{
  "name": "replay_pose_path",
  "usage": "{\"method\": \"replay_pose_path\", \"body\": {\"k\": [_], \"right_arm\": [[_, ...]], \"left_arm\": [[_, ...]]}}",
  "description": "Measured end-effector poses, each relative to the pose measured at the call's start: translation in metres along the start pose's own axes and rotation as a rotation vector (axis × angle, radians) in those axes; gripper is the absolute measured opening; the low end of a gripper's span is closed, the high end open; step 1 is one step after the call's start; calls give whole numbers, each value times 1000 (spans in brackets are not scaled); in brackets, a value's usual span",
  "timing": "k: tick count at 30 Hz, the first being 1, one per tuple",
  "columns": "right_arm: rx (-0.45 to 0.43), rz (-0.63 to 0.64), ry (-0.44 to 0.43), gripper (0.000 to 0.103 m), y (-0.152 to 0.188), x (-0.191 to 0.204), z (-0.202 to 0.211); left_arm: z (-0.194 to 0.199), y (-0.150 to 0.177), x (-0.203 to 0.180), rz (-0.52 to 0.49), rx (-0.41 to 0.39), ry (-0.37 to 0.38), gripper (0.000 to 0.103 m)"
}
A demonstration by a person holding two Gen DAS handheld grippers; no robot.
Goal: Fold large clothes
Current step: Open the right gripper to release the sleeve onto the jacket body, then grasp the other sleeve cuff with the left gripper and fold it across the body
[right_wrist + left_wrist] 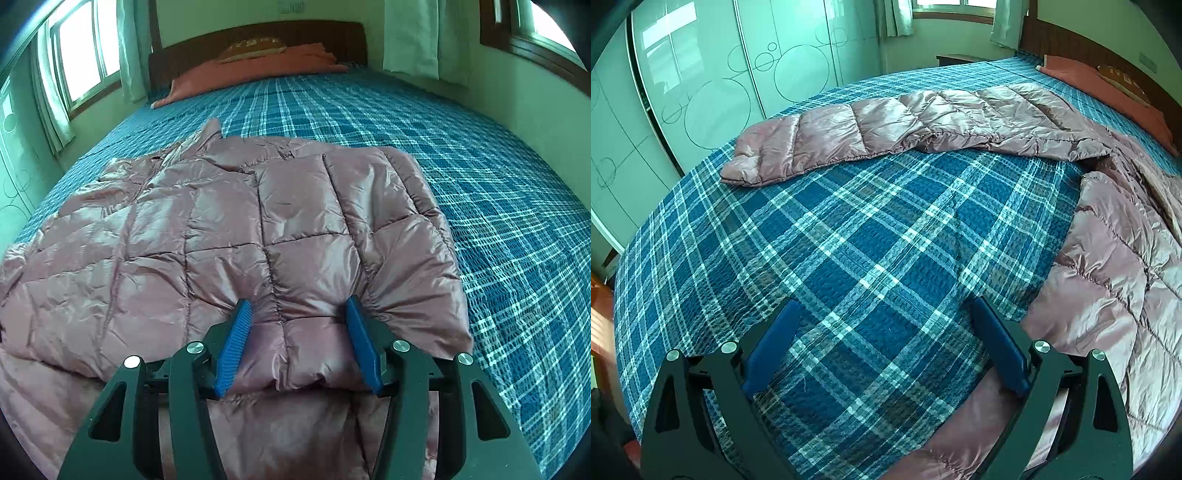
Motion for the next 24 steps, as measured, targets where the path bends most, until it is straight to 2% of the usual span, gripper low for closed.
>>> {"method": "replay_pose_path", "body": {"k": [4, 8, 12, 13, 16, 19, 21, 22, 24], "right_arm": [[-9, 6, 1, 57, -2, 1, -2], [-22, 4, -13, 61, 2, 7, 2], [-30, 10, -11, 63, 5, 8, 5], [-31, 10, -12, 63, 5, 8, 6], [-33, 2, -20, 64, 7, 8, 8], [-36, 2, -23, 65, 8, 7, 9], [-37, 5, -23, 65, 8, 7, 9], [-38, 5, -22, 65, 8, 7, 9], [-40, 6, -22, 65, 8, 7, 9]], "left_arm": [[2, -6, 12, 39, 13, 47, 94], [2, -27, 37, 126, -8, 84, 94], [-19, -53, 71, 274, -18, 133, 85], [-30, -61, 83, 334, -18, 157, 85], [-52, -74, 104, 429, -20, 178, 85], [-69, -98, 125, 501, -77, 191, 85], [-78, -106, 137, 560, -88, 212, 83], [-82, -110, 145, 599, -100, 219, 80], [-86, -114, 162, 673, -116, 200, 55]]}}
Point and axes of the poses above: each gripper's, at about its wrist camera, not at the fingertips, and z roughly against the way its jaws point, x to its left, y to its underside, the point moved 9 cm from there along -z, roughly the way its jaws point, and after that the axes turned 5 degrees about -x, right-handed, at the moved point
